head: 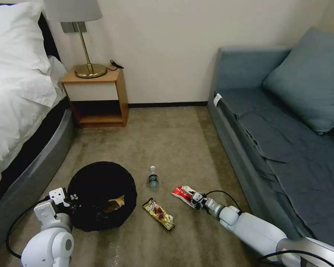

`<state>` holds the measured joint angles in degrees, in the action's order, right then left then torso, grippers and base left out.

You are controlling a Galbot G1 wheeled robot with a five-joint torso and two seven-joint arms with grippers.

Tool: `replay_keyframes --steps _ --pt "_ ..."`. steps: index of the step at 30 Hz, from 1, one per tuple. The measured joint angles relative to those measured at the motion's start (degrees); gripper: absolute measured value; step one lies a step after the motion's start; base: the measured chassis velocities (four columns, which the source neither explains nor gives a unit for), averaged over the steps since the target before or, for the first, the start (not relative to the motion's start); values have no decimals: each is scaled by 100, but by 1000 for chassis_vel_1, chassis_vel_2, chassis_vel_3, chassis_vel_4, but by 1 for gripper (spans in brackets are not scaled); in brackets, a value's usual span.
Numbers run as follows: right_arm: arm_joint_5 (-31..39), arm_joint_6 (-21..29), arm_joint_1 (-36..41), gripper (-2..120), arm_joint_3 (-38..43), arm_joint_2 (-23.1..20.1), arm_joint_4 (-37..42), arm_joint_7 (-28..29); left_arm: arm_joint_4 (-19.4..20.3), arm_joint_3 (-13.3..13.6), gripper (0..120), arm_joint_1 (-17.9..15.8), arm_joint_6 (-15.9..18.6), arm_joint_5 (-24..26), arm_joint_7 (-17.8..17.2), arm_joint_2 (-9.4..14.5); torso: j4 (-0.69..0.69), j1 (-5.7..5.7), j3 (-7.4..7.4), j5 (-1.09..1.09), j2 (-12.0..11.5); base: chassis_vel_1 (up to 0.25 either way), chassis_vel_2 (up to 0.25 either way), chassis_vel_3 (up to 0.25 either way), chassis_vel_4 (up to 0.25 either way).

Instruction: Pick up the trash bin, then pick up the garbage on the floor and place it into the trash bin.

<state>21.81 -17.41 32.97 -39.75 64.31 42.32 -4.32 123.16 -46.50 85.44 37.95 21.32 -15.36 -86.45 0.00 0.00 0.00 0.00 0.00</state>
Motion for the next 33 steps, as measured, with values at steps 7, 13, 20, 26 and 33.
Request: replay_keyframes --steps 7,13,20,26,33 --pt "-5 -10 13 0 68 20 -30 23 19 2 3 14 -11 -4 1 -2 0 0 0 1 0 0 0 0 0" --pt "51 -102 61 0 300 -175 345 197 19 9 3 17 -16 -4 1 -8 0 0 0 1 0 0 0 0 0" --pt "315 -139 101 0 627 -672 1457 399 23 11 3 -2 -14 5 -5 5 -1 0 0 0 0 0 0 0 0" --pt "779 261 152 0 947 -1082 3409 691 3 64 3 -20 4 10 -9 8 0 0 0 0 1 0 0 0 0" --pt "1964 1039 -272 0 602 -1207 6283 1400 -137 208 3 -79 25 12 -21 -25 1 0 -1 -1 2 0 0 0 0"
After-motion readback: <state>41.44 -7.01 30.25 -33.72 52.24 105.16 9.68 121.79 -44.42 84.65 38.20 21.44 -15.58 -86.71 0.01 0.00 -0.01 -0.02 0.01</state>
